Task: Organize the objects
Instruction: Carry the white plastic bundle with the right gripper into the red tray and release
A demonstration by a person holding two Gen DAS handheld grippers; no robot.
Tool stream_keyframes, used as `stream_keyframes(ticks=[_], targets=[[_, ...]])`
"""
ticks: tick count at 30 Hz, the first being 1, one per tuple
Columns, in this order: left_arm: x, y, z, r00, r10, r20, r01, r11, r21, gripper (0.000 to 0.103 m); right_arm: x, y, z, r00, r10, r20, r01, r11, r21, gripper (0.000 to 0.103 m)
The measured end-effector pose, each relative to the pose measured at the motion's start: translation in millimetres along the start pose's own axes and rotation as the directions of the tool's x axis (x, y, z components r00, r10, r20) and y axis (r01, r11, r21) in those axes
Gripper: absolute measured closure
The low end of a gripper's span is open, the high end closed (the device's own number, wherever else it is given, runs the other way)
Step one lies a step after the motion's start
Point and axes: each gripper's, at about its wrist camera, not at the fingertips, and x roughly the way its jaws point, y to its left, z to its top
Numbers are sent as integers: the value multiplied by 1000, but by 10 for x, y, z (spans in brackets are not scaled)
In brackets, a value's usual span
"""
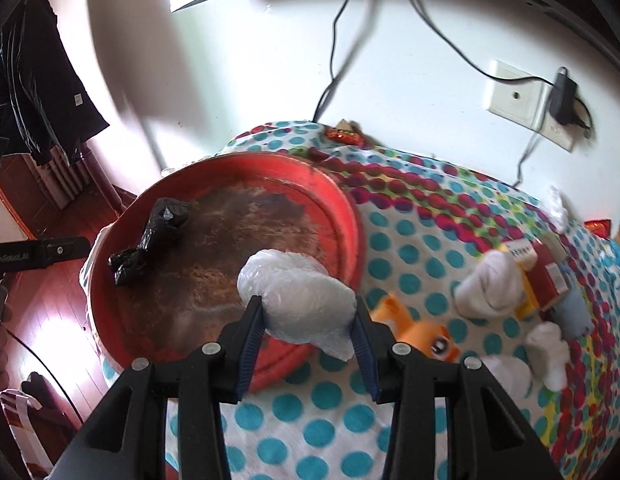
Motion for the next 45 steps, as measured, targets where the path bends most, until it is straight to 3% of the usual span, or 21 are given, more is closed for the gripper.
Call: stream_keyframes(ticks=[7,12,21,29,34,45], targets=[[55,49,-3,1000,1,-23,-1,1000,-14,2,412,201,261,999,5,-43,-6,1000,-24,60],[64,17,-10,1000,0,-27,0,1000,1,2,720,296,458,997,-36,-65,32,998,-55,60],[103,-64,-39,999,-10,-40,11,1000,24,2,1136,160,607,989,-67,-134,65,998,-18,59],[183,-102,-61,998,-6,-68,8,999,31,2,1186,123,596,986,-60,-154,62,998,9,58],[187,-121,-65,998,-8,-69,11,999,38,2,1149,141,592,986,-70,-150,70,998,-7,48],[174,-232,-97,997,-8,-72,13,997,69,2,731,118,565,994,-68,-88,67,998,-20,46]])
